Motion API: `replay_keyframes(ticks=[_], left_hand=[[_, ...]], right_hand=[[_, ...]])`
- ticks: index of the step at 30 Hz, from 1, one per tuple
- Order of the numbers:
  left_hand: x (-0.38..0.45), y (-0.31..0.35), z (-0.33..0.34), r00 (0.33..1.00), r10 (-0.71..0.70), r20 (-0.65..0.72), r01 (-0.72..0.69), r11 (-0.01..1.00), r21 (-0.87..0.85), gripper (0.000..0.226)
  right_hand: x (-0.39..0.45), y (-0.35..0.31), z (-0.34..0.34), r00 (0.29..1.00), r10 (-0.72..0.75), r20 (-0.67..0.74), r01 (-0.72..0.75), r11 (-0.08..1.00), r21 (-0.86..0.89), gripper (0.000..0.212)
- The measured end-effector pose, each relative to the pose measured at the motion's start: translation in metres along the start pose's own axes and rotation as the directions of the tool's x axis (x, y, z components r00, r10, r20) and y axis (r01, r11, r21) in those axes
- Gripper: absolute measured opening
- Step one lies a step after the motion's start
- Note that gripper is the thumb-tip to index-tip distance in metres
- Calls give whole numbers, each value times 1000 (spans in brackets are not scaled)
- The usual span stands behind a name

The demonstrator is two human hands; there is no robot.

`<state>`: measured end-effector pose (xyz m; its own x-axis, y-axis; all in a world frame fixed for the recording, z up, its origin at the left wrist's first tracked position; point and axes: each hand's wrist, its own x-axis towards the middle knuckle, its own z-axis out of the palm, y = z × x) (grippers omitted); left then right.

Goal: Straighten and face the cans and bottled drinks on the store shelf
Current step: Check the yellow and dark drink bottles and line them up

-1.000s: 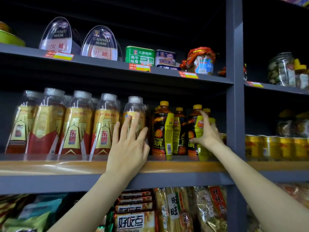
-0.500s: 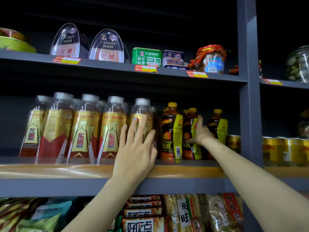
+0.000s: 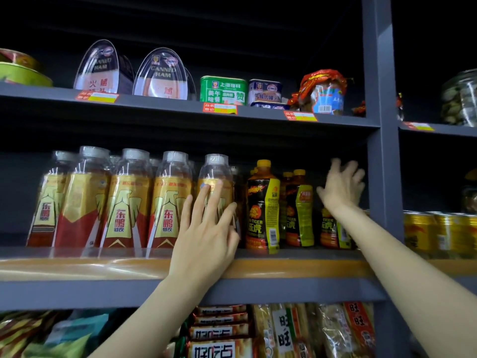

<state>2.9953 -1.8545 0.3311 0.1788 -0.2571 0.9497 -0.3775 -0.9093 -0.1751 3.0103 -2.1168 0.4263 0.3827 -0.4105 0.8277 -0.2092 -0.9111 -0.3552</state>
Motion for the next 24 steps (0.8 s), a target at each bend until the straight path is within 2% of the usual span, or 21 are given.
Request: replay_keyframes(ticks=[1,3,5,8,12,17,21,23,24], left_hand=[[0,0,0,1000,2,1,-2,1000,2,48],[-1,1,-1,1000,0,12,0,1000,2,48],[-1,0,-2,1000,-4,19,4,1000,-7,48],[0,-1,-3,999,-6,36,7,1000,-20,48],[-1,0,-4,999,-9,45,10,1000,-30,49],[0,1,-4,999,-2,32,3,1000,-18,49],[0,1,-6,999,-2,36,3,1000,-23,48],[0,1,-6,1000,-8,29,8,1000,-20,48],[-1,1,-6,1000,-15,28,16,1000,-18,48]], right_hand=[[2,3,4,990,126,69,-129,991,39,81],[4,9,16,922,313,229,-347,929,127,91],[3,9,23,888,360,286,-426,877,220,87],[0,7,18,908,353,226,-402,885,235,73],[-10,6,4,929,262,260,-325,914,243,81],[-26,-1,-17,944,90,318,-218,892,395,87],[-31,-10,-18,931,64,360,-218,888,406,88],[-35,-15,-18,950,68,305,-191,898,396,89],[-40,-19,-20,977,35,208,-120,903,412,88]])
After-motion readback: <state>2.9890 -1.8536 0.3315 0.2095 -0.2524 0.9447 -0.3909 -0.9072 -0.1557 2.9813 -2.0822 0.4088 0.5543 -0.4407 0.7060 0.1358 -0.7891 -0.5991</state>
